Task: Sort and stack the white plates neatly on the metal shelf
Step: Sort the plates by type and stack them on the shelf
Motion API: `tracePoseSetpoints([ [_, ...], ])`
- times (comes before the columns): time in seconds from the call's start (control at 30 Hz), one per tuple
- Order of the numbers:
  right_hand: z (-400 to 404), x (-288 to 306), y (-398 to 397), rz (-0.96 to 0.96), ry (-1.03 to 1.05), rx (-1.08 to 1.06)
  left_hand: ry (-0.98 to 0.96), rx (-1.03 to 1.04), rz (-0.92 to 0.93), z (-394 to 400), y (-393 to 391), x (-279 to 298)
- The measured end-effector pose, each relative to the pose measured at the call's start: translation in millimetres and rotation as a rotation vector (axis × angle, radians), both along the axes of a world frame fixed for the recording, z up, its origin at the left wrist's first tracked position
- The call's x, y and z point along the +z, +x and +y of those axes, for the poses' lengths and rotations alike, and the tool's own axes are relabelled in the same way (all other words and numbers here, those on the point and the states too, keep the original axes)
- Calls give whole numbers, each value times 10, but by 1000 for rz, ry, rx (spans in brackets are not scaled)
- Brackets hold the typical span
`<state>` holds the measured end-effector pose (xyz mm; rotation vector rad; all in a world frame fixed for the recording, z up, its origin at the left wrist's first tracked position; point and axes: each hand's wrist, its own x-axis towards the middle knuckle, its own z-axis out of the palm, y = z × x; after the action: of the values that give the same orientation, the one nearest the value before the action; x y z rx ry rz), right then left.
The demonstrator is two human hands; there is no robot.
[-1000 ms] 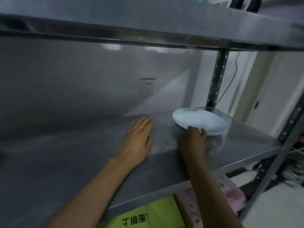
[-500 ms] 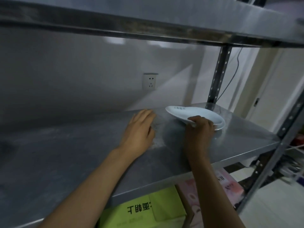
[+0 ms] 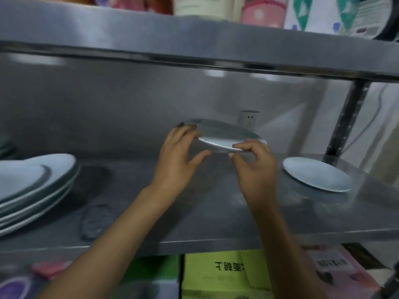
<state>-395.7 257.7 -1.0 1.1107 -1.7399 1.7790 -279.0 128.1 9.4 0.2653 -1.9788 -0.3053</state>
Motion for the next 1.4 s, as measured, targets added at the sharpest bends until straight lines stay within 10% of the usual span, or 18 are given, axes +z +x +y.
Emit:
tracePoseSetpoints([
  [0.57,-1693,698,2352,223,243,643,-96,568,120,-889,2955,525],
  [0.87,-2449,821,3145,297,410,558,206,695,316,-1625,4145,407],
  [1.4,-2862,731,3392,213,600,437,321,657,91,-2488,4294,-49],
])
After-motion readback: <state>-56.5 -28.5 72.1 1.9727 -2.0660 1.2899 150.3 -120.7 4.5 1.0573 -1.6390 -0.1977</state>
